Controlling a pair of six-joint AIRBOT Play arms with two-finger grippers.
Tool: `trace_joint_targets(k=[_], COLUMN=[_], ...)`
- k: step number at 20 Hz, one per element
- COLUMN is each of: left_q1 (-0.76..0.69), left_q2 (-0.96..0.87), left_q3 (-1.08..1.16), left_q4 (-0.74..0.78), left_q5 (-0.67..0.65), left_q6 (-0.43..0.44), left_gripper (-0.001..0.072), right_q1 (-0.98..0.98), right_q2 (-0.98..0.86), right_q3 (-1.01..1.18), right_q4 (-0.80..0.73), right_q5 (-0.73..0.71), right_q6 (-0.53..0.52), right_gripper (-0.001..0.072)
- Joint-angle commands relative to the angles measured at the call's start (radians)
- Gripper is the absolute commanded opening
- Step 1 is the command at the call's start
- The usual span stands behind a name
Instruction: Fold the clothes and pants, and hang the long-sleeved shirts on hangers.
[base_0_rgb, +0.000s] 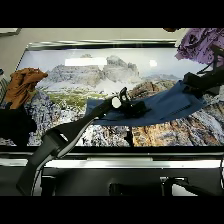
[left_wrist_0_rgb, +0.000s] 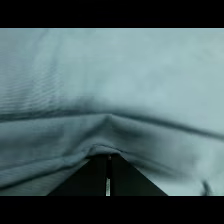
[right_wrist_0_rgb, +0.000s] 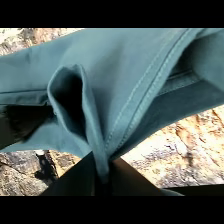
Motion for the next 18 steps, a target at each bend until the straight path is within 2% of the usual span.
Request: trace_joint_targets(k=[1, 5, 8, 10, 14, 18], left_q1=[-0.049, -0.04, 0.028, 0.097, 0.27, 0.484], left_q2=[-0.07, -0.068, -0.029, 0.032, 0.226, 0.417], left_q3=[0.068, 0.068, 0.068, 0.068, 0.068, 0.068], left_q4=[-0.043, -0.067, -0.061, 0.037, 0.359, 0.479], left_q5=[0.104, 0.077, -0.071, -0.199, -0.477, -0.695], left_q6=[-0.084, -0.079, -0.034, -0.015, -0.001, 0.107], left_gripper=[0.0015, 0.0015, 0.0014, 0.0014, 0.0016, 0.0017], right_q1=[0.001, 0.001, 0.002, 0.022, 0.177, 0.413], right_q2=[0.008, 0.006, 0.006, 0.005, -0.014, -0.075], right_q3=[0.059, 0.074, 0.074, 0.074, 0.074, 0.074], right_q4=[-0.025, -0.057, -0.06, -0.043, -0.041, -0.055], right_q5=[0.044, 0.039, 0.033, 0.027, 0.006, -0.063], right_q6=[0.003, 0.003, 0.012, 0.048, 0.174, 0.347], right_gripper=[0.0028, 0.0028, 0.0028, 0.0028, 0.0028, 0.0028])
